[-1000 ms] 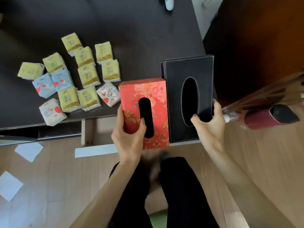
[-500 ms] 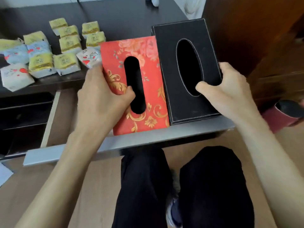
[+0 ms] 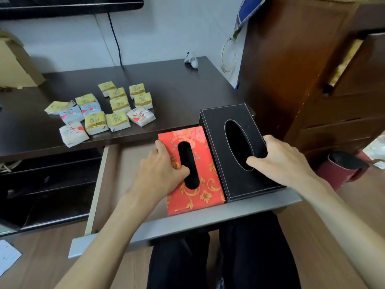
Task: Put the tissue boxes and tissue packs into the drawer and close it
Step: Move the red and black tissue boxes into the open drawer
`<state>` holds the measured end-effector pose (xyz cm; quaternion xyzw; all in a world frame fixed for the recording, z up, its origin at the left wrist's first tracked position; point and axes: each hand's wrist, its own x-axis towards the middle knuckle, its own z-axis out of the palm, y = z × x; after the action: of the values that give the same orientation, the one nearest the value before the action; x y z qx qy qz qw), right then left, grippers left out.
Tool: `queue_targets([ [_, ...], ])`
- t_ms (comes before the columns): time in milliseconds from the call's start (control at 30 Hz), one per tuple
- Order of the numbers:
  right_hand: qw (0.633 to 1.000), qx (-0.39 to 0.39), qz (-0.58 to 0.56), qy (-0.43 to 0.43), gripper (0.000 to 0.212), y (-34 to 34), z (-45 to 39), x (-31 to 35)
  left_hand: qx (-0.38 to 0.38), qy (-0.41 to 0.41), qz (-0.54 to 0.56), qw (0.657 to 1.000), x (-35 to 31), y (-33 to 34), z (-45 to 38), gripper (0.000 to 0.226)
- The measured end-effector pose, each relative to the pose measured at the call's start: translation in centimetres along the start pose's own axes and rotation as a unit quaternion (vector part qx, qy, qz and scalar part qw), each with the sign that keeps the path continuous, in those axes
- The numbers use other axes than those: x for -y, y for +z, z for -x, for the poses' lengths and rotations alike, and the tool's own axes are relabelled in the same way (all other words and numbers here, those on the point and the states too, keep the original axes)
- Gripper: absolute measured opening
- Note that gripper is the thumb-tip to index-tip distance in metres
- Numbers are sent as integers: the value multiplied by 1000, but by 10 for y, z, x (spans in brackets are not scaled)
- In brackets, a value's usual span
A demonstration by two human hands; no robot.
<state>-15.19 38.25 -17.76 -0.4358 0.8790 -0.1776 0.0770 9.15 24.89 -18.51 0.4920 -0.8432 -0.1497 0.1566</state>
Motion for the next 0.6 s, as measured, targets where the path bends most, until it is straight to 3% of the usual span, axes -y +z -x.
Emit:
queue_targets([
  [200, 998, 46, 51, -14, 46, 12, 6, -14, 78, 10, -65, 995, 8, 13, 3, 54],
  [367, 989, 38, 130, -54, 53, 33, 6, -22, 111, 13, -94, 989, 12, 29, 12, 51],
  [500, 962, -30, 244, -115, 60, 46, 17, -26, 131, 14, -107, 985, 17, 26, 9, 50],
  [600, 950, -112, 236, -169, 67, 41, 21, -28, 117, 38, -182, 976, 20, 16, -1, 57],
])
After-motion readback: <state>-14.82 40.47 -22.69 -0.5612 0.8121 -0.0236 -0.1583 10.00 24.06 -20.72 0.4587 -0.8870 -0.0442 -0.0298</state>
